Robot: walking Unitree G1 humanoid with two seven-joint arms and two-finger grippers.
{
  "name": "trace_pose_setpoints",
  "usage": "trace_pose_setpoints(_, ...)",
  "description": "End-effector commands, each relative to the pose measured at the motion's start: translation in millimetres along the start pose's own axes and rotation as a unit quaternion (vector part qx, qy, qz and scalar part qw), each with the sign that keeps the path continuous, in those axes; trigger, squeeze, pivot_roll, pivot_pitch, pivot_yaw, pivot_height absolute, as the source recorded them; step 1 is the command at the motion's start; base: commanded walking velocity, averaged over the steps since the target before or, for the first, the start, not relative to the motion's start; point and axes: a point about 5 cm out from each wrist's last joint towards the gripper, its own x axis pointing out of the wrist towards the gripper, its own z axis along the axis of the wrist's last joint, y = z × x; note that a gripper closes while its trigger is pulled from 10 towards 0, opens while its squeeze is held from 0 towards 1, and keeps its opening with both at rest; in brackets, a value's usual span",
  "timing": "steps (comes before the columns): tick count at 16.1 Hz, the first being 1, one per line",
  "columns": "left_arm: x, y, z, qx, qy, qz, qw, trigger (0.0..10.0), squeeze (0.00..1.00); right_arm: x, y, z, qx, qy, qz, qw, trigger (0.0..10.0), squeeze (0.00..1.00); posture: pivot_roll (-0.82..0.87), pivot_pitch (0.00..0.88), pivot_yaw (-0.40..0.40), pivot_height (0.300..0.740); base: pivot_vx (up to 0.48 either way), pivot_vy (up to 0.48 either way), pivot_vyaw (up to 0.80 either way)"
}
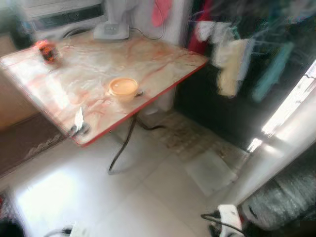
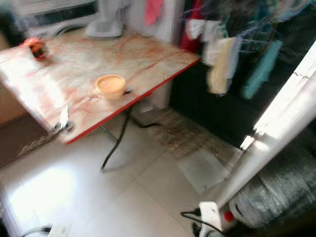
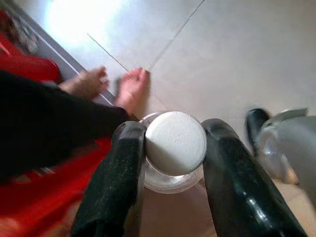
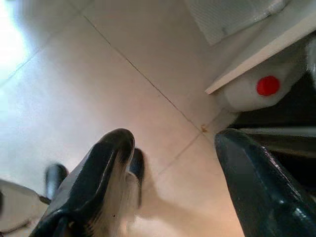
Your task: Restocking fridge
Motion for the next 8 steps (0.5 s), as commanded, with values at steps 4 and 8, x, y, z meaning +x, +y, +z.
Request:
trace_pose_setpoints(4, 0.6, -3.7, 7.9, 0.023, -0.012, -0.005, 1.000, 10.0, 0.00, -1.8, -5.9, -8.2, -0.002, 0.014, -0.007, 1.000, 10.0, 0.00, -0.08, 0.000, -0.005, 0.740, 0.000, 0.112, -0.77)
trace_pose_setpoints(8, 0.8, -3.9, 9.2, 0.022, -0.012, -0.005, 1.000, 10.0, 0.00, -1.6, -5.9, -7.1, -0.001, 0.012, -0.008, 1.000, 10.0, 0.00, -0.08, 0.000, -0.006, 0.740, 0.000, 0.000, -0.77)
